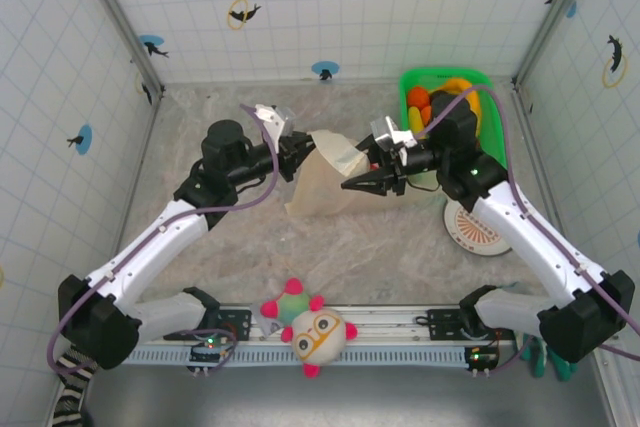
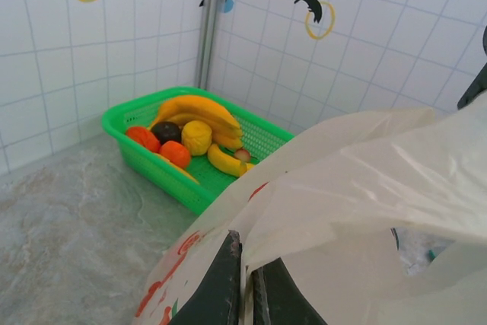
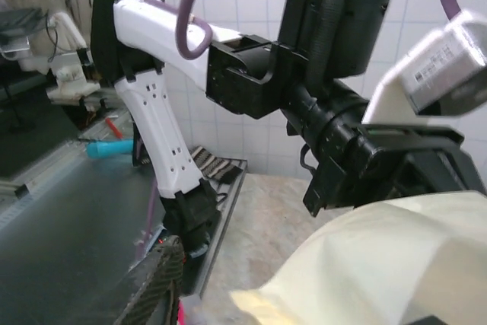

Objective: Place the fake fruits into the plastic bag and tie a complex knot

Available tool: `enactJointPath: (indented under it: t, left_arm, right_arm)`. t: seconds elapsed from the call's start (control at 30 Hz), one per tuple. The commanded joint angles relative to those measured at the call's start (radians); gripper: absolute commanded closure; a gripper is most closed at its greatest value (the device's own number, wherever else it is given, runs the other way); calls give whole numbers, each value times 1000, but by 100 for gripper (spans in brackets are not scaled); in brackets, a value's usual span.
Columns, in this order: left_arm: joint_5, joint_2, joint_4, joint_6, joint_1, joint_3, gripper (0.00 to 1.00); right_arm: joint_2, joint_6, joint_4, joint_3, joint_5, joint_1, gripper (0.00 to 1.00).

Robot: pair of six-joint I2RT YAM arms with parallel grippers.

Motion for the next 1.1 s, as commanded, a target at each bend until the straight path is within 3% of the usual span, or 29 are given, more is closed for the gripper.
enactJointPath:
  t: [0.0, 0.13, 0.23, 0.53, 0.8, 1.07]
  left_arm:
    - [14, 11, 30, -6, 1, 29, 91]
    - [11, 12, 32, -9, 1, 25, 89]
    - [1, 8, 32, -5, 1, 23, 79]
    - [22, -96, 11, 21, 59, -19, 43]
    - [72, -189, 74, 30, 69, -28, 3]
    - [113, -96, 185, -94, 60, -1, 2]
  right_arm:
    - [7, -6, 40, 53, 0, 6, 67]
    - [15, 38, 90, 74, 51, 13, 86]
    - [32, 143, 192, 101, 110, 22, 97]
    - [133, 364, 281, 287, 349, 35, 95]
    - [201, 356, 242, 357, 396, 57, 95]
    - [218, 307, 176, 385, 427, 78, 95]
